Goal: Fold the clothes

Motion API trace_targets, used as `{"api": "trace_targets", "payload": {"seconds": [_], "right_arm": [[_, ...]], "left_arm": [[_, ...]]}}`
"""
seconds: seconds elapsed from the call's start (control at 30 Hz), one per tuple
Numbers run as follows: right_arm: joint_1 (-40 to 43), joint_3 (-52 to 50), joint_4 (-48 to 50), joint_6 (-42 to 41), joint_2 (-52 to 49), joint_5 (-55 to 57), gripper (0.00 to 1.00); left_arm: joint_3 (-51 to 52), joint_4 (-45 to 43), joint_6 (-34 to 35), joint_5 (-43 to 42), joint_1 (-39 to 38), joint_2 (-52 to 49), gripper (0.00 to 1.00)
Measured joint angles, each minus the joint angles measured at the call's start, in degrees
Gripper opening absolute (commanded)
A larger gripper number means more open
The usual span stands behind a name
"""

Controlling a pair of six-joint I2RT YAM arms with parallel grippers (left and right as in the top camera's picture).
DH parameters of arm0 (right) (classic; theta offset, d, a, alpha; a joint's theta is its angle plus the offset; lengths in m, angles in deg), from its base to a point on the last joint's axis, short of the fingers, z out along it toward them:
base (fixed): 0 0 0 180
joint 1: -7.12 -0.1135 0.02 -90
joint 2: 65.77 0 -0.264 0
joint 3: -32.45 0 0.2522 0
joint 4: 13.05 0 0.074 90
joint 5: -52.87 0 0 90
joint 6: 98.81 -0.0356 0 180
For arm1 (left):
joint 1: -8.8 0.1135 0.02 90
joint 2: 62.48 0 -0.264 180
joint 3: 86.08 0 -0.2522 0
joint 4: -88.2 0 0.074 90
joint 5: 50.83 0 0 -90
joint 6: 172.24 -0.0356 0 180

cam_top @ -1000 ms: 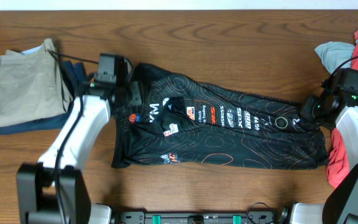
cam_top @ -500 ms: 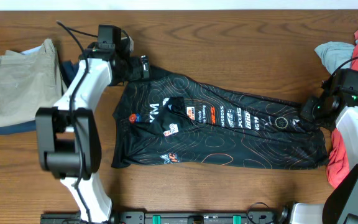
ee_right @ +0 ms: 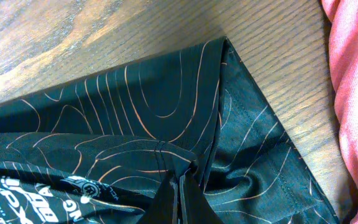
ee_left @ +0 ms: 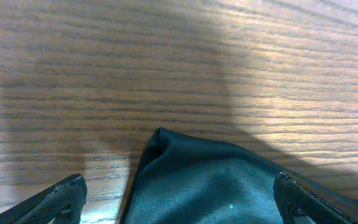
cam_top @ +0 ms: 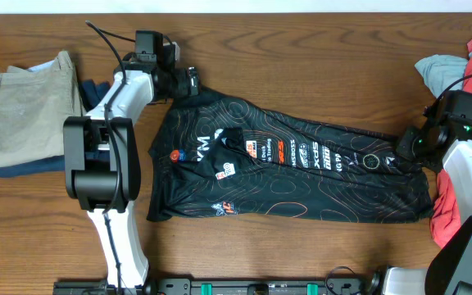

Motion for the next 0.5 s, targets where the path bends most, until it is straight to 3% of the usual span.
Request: {"api": "trace_targets", "payload": {"seconds": [0.17, 0.2, 0.33, 0.47, 0.5], "right_arm": [[0.0, 0.0, 0.0, 0.0, 0.0, 0.0, 0.01], [0.0, 0.0, 0.0, 0.0, 0.0, 0.0, 0.01], [0.0, 0.0, 0.0, 0.0, 0.0, 0.0, 0.01], [0.0, 0.0, 0.0, 0.1, 0.0, 0.0, 0.01], [0.0, 0.0, 0.0, 0.2, 0.0, 0.0, 0.01]], "left_arm": [[-0.1, -0.7, -0.2, 0.0, -0.3, -0.9, 0.89], [-0.1, -0.8, -0.2, 0.0, -0.5, -0.9, 0.83], [-0.1, -0.8, -0.1, 0.0, -1.7, -1.2, 0.51], [-0.1, -1.2, -0.1, 0.0, -2.9, -1.7, 0.08], [-0.1, -1.3, -0.1, 0.0, -3.0, -1.9, 0.06]]}}
